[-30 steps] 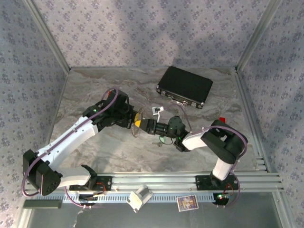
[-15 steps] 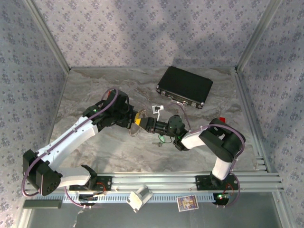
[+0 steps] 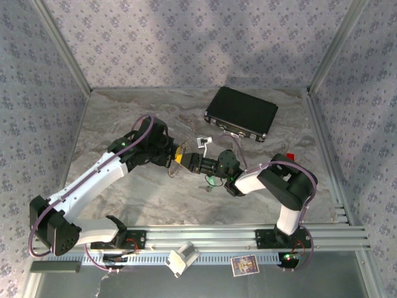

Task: Put the keys on the keyring

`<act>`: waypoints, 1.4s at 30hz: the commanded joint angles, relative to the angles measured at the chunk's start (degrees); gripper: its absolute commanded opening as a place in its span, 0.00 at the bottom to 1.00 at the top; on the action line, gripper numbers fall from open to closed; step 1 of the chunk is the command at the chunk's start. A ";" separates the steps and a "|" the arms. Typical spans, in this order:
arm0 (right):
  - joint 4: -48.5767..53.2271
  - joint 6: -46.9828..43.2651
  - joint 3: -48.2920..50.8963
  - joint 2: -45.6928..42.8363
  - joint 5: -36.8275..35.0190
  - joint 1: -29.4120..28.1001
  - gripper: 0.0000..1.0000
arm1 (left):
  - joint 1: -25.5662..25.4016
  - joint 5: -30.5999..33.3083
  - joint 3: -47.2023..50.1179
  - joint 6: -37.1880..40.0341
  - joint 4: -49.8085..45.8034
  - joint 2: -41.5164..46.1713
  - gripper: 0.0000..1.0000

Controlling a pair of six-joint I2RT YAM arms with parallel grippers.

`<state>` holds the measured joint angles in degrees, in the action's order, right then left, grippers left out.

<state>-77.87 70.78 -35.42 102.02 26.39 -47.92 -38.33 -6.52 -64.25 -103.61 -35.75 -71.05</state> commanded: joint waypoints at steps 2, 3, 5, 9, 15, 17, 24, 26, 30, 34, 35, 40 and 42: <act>-2.11 0.38 -2.06 0.79 -0.03 -0.51 0.17 | 0.01 -0.42 -2.55 -1.69 1.66 -0.01 0.00; -2.07 0.41 -2.09 0.96 -0.07 -0.54 0.16 | 0.01 -0.49 -2.64 -1.76 1.65 -0.06 0.00; -2.04 0.41 -1.88 1.08 -0.49 -0.55 0.13 | 0.01 -0.40 -2.75 -1.73 1.65 -0.06 0.00; -1.41 -0.73 -0.37 0.73 -2.38 -0.27 0.02 | 0.02 0.18 -2.35 -1.85 1.26 0.28 0.00; 4.36 -3.24 1.05 -1.45 -3.34 0.20 0.00 | -0.04 2.54 1.06 -3.24 2.20 2.10 0.14; 7.35 -4.00 1.14 -2.46 -3.59 0.25 0.00 | -0.06 3.48 2.44 -3.56 2.78 3.03 0.18; 17.99 -9.69 0.99 -7.36 -3.32 0.30 0.00 | 0.01 10.52 7.33 -3.87 2.84 8.73 0.40; 23.83 -13.24 0.32 -9.97 -3.00 0.33 0.00 | -0.02 13.46 8.86 -3.96 1.99 10.93 0.45; 41.87 -24.79 -4.15 -16.74 -2.74 0.36 0.00 | 0.16 21.81 11.58 -0.70 0.91 15.92 0.51; 60.46 -41.27 -10.44 -22.39 -3.73 0.54 0.00 | 2.05 30.53 13.11 16.59 2.61 20.40 0.58; 63.17 -44.49 -11.48 -23.21 -3.67 0.69 0.00 | 2.66 31.62 13.59 22.35 4.16 21.31 0.61; 74.57 -61.00 -17.09 -25.36 -1.97 1.36 0.00 | 6.22 27.19 17.45 59.36 15.43 23.69 0.64; 77.60 -69.34 -18.44 -25.92 -0.86 1.27 0.00 | 6.77 24.47 17.20 68.92 15.65 23.35 0.63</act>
<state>-10.26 18.00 -51.13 77.49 23.62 -46.70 -32.27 20.14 -47.77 -59.35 -25.39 -47.68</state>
